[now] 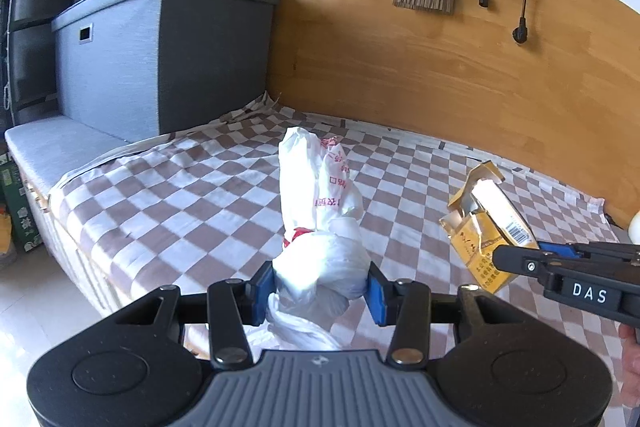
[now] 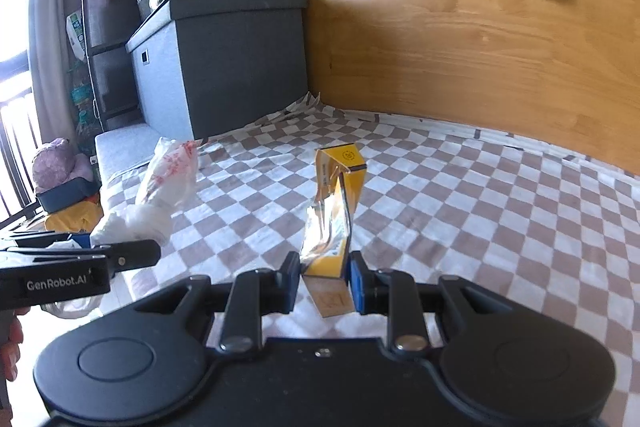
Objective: Collect trash
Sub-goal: 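Carry the white bag and yellow box in both tools over the wastebasket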
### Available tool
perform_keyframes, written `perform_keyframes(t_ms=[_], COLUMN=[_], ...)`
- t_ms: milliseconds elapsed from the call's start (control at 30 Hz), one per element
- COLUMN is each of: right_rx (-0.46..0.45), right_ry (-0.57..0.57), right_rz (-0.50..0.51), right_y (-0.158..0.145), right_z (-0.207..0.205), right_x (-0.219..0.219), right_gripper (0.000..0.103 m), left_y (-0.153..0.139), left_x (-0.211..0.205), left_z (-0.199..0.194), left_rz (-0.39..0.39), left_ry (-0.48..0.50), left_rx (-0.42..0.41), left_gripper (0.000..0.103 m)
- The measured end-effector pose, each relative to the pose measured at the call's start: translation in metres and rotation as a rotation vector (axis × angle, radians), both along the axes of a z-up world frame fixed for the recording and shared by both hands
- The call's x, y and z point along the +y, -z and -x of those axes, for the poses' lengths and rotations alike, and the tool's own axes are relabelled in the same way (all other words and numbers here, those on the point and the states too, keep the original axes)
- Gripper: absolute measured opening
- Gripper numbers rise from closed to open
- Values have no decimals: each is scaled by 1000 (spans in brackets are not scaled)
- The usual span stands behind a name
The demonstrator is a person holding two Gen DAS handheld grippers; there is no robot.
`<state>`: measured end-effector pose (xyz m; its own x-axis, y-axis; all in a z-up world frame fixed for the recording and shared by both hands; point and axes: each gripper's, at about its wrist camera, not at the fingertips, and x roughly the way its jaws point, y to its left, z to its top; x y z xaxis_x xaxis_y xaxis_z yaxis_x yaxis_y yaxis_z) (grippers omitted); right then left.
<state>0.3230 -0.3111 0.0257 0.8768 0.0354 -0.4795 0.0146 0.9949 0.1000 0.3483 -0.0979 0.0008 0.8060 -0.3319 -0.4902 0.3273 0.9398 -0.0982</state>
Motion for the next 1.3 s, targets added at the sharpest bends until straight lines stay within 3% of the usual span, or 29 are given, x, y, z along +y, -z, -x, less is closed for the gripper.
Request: perform_keyframes(t_ms=[533,833,1300], right_rx=[5,24,120], right_ry=[-19,-109,-276], right_rz=[-18,-30,2], right_y=[5,13,54], right_z=[53,57,51], right_x=[28,72,155], right_gripper=[27,27,27], left_y=[2,9,58], left_x=[49,89,159], left_z=[55,72,85], left_rz=[-5,-16,-5], left_ry=[-66,-132,-267], left_rx=[-2,6,124], left_gripper=[47,47,47])
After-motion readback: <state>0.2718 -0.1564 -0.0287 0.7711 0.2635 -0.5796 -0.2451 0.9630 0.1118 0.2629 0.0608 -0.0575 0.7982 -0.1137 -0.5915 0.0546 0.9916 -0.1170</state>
